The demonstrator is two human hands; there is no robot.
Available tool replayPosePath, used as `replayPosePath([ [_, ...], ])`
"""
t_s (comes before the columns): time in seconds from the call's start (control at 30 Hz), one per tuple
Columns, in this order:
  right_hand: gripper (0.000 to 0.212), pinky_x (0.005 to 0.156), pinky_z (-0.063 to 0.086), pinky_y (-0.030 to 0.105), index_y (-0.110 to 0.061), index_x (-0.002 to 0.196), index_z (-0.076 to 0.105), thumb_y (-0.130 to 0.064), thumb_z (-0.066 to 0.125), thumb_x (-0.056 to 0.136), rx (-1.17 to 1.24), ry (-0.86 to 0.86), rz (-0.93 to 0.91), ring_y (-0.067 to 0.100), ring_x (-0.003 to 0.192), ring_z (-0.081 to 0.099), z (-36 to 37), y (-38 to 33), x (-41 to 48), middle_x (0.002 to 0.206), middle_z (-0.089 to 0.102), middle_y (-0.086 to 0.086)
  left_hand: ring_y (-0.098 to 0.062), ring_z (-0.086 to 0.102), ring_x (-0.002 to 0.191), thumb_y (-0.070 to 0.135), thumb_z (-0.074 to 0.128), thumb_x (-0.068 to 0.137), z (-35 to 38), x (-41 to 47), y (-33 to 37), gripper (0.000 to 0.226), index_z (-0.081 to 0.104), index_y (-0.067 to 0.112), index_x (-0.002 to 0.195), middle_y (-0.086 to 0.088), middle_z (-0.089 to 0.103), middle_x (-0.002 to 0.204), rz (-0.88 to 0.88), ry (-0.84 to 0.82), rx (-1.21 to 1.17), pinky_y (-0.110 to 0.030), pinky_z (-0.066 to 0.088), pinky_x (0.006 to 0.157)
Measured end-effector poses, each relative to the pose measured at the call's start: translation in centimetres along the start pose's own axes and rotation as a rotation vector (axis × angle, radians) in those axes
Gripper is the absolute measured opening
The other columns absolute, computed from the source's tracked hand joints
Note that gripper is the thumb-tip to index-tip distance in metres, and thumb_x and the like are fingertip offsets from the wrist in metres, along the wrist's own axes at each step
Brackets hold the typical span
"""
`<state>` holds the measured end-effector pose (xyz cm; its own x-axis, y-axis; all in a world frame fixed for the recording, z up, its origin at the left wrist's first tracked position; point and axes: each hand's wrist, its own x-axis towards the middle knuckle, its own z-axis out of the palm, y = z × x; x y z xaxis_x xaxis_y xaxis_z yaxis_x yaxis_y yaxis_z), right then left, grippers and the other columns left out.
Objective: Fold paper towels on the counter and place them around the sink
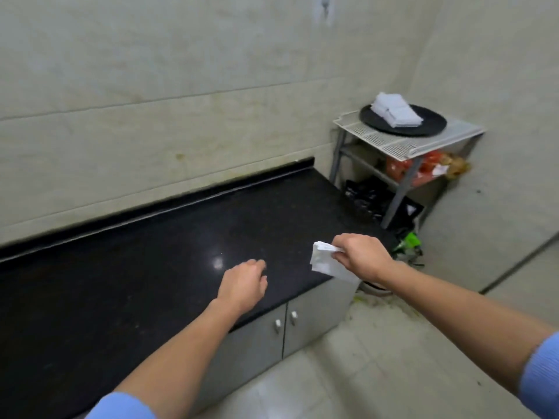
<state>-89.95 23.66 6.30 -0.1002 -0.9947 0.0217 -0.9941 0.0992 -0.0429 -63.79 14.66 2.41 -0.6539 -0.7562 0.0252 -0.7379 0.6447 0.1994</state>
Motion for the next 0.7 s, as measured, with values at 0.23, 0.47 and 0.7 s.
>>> replayPosePath([
  [0.23, 0.015, 0.072, 0.047, 0.037, -0.022, 0.094, 0.051, -0.037, 0.049, 0.094, 0.009, 0.039, 0.177, 0.026, 0.099, 0.059, -1.8, 13.8, -2.2, 0.102, 0.062, 0.000, -0.025, 0.061, 0.100, 0.032, 0.045, 0.095, 1.2, 10.5, 10.9, 0.028, 0.055, 0.020, 0.119, -0.001, 0.060, 0.114, 0.213, -0.037, 0.015, -0.038, 0.050, 0.081],
  [0.47, 0.016, 0.061, 0.040, 0.035, -0.022, 0.085, 0.047, -0.035, 0.050, 0.094, 0.014, 0.104, 0.277, 0.028, 0.088, 0.059, -4.0, 25.1, 1.7, 0.092, 0.063, 0.001, -0.024, 0.061, 0.091, 0.031, 0.046, 0.095, 2.1, 23.9, 17.5, 0.023, 0.055, 0.018, 0.111, -0.001, 0.061, 0.104, 0.360, -0.007, 0.006, -0.038, 0.050, 0.074],
  [0.7, 0.013, 0.065, 0.047, 0.039, -0.025, 0.085, 0.046, -0.033, 0.054, 0.092, 0.018, 0.191, 0.347, 0.033, 0.087, 0.061, -8.5, 35.2, 8.9, 0.090, 0.065, 0.007, -0.025, 0.060, 0.094, 0.031, 0.046, 0.095, 0.7, 38.4, 23.0, 0.022, 0.055, 0.018, 0.110, -0.002, 0.060, 0.104, 0.468, 0.047, -0.031, -0.039, 0.050, 0.073],
])
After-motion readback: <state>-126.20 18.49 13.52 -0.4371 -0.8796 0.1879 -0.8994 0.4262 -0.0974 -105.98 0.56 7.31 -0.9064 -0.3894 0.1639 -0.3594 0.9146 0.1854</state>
